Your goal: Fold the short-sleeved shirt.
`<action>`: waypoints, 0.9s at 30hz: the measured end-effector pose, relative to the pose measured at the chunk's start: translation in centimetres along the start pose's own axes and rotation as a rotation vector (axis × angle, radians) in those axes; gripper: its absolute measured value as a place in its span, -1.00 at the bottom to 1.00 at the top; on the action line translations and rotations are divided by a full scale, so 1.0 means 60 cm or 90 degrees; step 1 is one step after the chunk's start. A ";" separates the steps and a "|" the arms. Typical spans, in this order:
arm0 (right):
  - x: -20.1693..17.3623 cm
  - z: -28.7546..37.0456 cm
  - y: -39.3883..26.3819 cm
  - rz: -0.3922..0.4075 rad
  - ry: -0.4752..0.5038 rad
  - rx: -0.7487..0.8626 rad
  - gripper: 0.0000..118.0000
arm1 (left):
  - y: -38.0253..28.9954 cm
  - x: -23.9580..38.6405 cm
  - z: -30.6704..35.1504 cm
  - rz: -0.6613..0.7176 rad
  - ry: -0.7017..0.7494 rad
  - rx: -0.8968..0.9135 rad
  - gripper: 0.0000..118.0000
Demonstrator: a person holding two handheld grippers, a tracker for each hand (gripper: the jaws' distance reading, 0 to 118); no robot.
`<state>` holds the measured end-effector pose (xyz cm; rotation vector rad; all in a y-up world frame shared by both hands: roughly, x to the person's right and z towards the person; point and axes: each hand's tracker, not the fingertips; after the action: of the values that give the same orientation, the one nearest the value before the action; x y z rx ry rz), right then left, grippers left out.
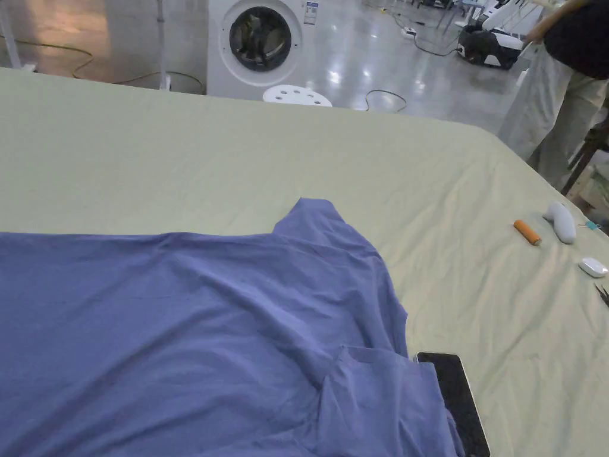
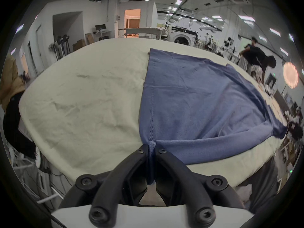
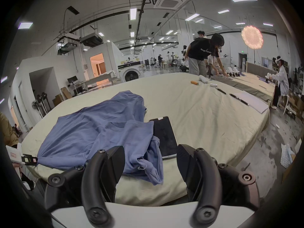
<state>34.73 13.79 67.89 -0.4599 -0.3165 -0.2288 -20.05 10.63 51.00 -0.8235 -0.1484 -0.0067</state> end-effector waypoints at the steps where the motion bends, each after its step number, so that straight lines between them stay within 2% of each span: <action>1: 0.000 -0.006 -0.002 0.005 -0.003 -0.009 0.18 | -0.001 0.004 -0.001 -0.002 0.002 0.001 -0.92; 5: -0.002 -0.033 -0.018 0.043 -0.008 -0.051 0.18 | -0.007 -0.004 -0.003 0.009 0.002 0.004 -0.92; 11: -0.008 -0.065 -0.045 0.060 0.009 -0.111 0.15 | -0.009 -0.016 -0.001 0.039 -0.005 0.007 -0.92; 12: -0.008 -0.070 -0.048 0.062 0.008 -0.117 0.05 | -0.009 -0.016 0.000 0.044 -0.006 0.009 -0.92; 13: -0.007 -0.075 -0.050 0.064 0.007 -0.128 -0.16 | -0.009 -0.017 0.001 0.047 -0.007 0.011 -0.92; 14: -0.008 -0.078 -0.051 0.063 0.009 -0.130 -0.53 | -0.010 -0.018 0.001 0.051 -0.008 0.012 -0.92; 15: -0.008 -0.079 -0.052 0.063 0.010 -0.129 -0.74 | -0.011 -0.017 0.001 0.067 -0.022 0.012 -0.92; 18: -0.008 -0.075 -0.051 0.055 0.021 -0.118 -0.89 | -0.028 -0.019 0.009 0.051 -0.029 0.048 -0.92; 22: -0.006 -0.052 -0.044 0.039 0.015 -0.075 -0.91 | -0.040 -0.033 0.039 0.093 -0.035 0.109 -0.98; 27: -0.015 -0.014 -0.035 0.048 0.011 -0.025 -0.92 | -0.057 -0.016 0.103 0.028 -0.012 0.196 -1.00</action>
<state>33.49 11.71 67.73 -0.5067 -0.2780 -0.1659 -22.04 12.77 57.52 -0.5194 -0.1444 0.0639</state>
